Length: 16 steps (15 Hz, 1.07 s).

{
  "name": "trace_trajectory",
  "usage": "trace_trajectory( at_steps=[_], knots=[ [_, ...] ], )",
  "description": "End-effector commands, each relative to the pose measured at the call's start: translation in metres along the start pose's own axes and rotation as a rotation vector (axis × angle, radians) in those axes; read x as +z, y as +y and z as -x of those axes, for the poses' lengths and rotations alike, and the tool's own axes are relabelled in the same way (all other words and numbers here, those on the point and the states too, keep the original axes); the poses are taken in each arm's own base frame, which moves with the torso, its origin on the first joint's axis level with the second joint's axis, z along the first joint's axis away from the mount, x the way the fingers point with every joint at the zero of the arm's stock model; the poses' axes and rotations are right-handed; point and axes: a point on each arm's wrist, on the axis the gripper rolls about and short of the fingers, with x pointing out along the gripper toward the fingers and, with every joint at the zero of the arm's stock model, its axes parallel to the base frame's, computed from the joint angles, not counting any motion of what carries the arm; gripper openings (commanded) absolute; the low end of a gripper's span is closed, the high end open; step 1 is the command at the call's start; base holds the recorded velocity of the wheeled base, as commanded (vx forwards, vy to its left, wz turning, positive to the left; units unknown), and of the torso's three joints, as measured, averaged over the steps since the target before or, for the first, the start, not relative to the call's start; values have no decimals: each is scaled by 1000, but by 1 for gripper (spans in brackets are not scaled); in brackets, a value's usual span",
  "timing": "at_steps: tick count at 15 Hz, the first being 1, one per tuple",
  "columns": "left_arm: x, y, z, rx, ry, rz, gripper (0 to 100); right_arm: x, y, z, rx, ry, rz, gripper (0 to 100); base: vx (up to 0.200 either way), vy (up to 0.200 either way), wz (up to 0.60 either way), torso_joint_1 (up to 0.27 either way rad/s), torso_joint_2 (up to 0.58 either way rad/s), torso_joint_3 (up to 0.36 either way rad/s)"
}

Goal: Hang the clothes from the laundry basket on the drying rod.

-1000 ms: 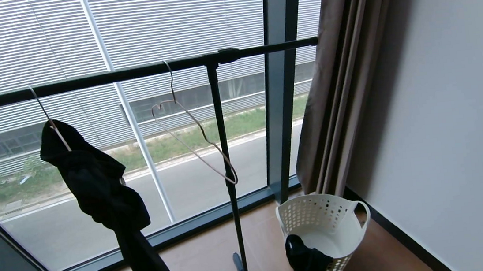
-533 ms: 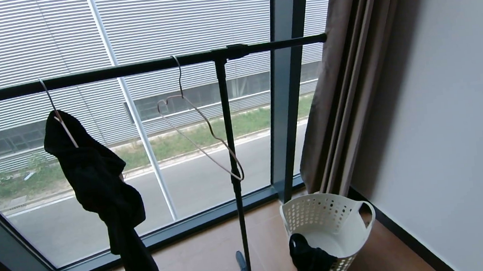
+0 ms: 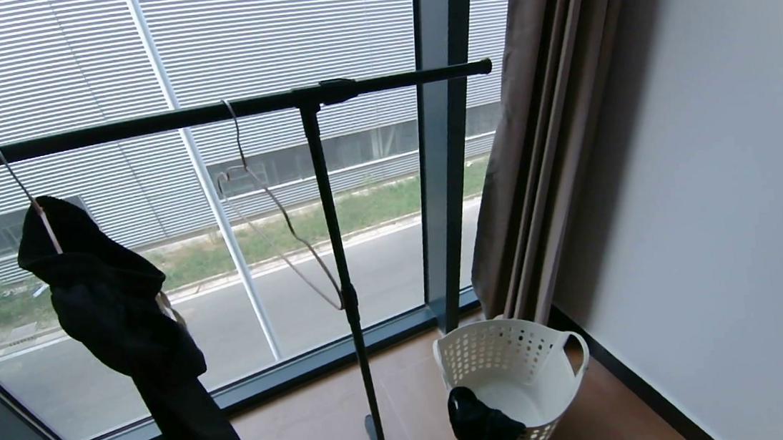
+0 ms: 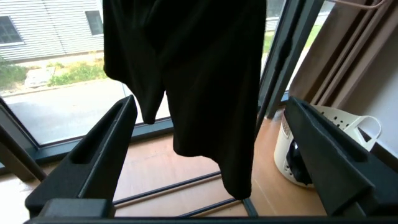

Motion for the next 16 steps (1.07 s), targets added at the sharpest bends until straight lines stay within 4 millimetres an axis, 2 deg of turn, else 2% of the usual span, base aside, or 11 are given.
trace_trajectory(
  at_steps=[1,5,16],
  knots=[
    [0,0,0,0,0,0,100,0,0,0,0,4,1,100,0,0,0,0,0,0],
    [0,0,0,-2,-2,3,100,0,0,0,0,4,1,100,0,0,0,-46,126,81],
    [0,0,0,1,-2,19,100,0,0,0,0,2,1,100,0,0,0,-155,496,336]
  ],
)
